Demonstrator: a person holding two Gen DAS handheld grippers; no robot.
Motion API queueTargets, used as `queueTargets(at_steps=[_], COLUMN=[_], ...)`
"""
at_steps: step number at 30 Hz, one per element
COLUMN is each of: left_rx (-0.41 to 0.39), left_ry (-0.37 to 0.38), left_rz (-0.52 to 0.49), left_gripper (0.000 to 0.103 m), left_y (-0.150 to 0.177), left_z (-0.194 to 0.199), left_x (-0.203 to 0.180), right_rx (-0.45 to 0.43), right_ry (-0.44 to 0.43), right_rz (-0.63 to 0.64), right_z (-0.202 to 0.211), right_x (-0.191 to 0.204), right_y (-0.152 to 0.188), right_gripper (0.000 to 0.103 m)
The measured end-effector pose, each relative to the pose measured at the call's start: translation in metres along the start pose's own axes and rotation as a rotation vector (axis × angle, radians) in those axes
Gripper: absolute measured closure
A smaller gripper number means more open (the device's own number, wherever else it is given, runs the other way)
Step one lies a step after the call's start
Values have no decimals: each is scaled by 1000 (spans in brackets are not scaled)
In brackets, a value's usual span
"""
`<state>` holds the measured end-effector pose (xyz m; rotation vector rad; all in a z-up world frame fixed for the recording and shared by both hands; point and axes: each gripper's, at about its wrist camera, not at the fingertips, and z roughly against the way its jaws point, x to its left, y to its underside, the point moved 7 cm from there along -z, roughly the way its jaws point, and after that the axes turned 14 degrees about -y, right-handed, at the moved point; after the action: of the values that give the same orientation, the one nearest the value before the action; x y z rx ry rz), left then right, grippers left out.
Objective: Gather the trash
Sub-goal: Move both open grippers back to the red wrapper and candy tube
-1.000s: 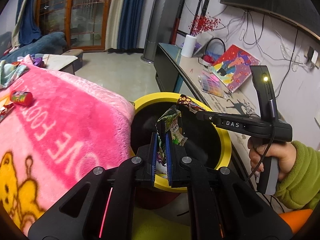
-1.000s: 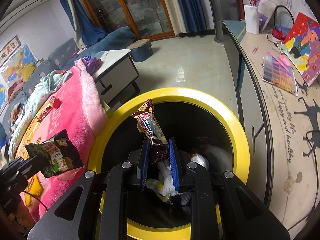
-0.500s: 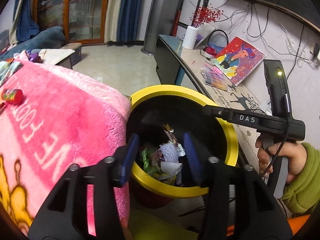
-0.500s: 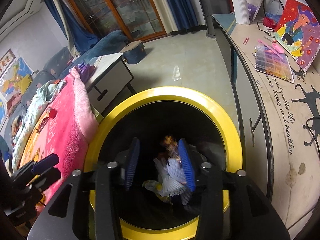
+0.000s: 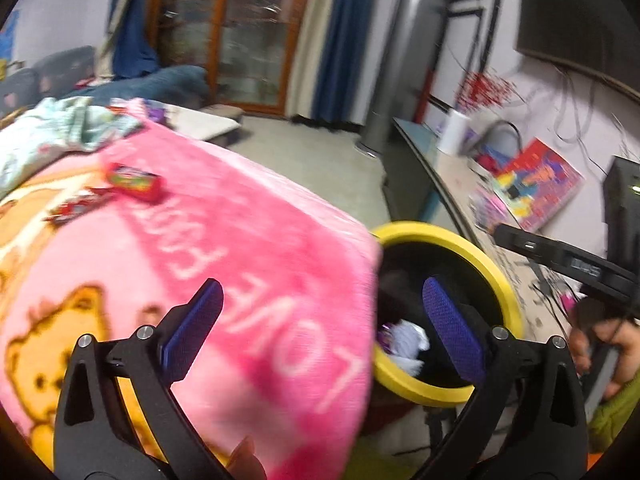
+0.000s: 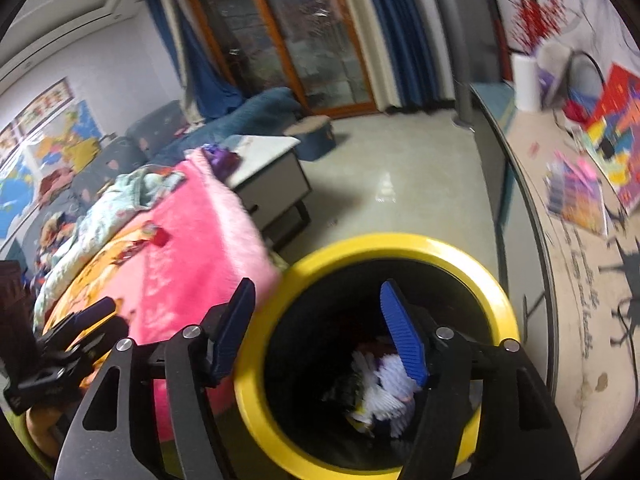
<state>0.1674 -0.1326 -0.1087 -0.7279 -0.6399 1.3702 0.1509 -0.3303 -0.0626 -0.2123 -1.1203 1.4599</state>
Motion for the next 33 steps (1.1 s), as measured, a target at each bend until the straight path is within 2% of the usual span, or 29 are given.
queueTargets(at_steps=[2, 17, 22, 33], left_rx=[-21, -95, -108, -134], left_ry=[-37, -207, -262, -363], left_rz=[34, 180, 196, 253], left_gripper=[11, 11, 11, 11], left_y=[-5, -19, -21, -24], left_z=[5, 27, 30, 36], left_x=[17, 107, 133, 185], right_rx=[-10, 67, 84, 127], right_ry=[-24, -144, -175, -228], right_rz=[44, 257, 299, 358], right_z=[0, -37, -50, -91], right_x=[20, 122, 147, 190], right_y=[-5, -9, -9, -7], right_gripper=[31, 25, 20, 20])
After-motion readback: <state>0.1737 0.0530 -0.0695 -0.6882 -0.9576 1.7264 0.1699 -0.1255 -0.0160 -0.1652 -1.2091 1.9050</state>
